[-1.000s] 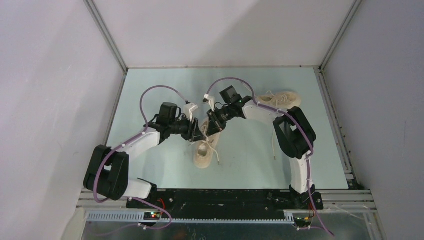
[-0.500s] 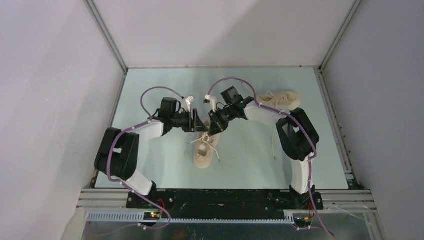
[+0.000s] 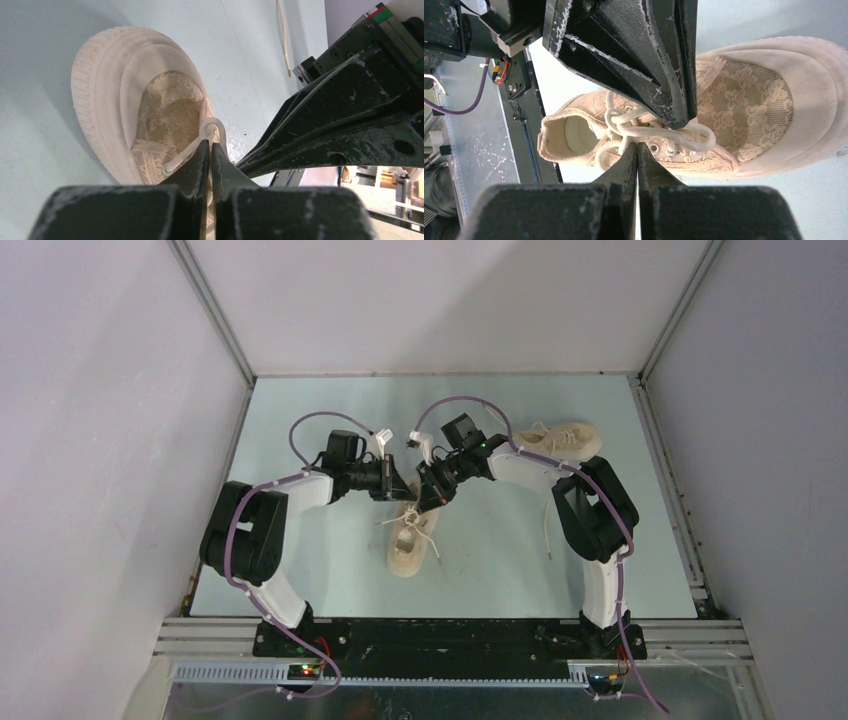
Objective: Tie the shoes
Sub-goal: Cross the shoelace with the shoelace.
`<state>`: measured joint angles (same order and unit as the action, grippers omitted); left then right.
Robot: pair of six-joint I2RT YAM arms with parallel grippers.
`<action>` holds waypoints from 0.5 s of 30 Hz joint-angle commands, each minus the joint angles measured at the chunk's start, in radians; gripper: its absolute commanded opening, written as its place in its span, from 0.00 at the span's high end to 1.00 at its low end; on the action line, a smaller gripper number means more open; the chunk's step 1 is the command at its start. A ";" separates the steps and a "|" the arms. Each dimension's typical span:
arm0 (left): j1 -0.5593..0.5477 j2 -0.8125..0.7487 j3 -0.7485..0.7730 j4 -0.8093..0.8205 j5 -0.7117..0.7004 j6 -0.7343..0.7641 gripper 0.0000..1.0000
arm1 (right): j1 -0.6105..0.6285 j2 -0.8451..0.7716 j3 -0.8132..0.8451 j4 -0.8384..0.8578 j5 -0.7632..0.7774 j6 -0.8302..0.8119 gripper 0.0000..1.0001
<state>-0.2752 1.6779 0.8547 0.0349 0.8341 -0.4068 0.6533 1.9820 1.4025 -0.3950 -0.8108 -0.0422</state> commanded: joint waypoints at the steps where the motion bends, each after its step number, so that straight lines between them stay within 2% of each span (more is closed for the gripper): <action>1: 0.007 -0.034 0.017 0.001 0.048 0.037 0.98 | 0.001 -0.051 -0.005 -0.009 0.015 -0.025 1.00; 10: 0.076 -0.169 -0.081 -0.079 -0.068 0.145 1.00 | -0.046 -0.098 -0.042 -0.057 0.063 -0.058 1.00; 15: 0.078 -0.232 -0.130 -0.109 -0.097 0.183 1.00 | -0.057 -0.107 -0.059 -0.070 0.067 -0.064 1.00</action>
<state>-0.1993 1.5066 0.7502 -0.0433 0.7685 -0.2859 0.6079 1.9301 1.3575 -0.4496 -0.7597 -0.0803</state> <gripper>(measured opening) 0.003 0.007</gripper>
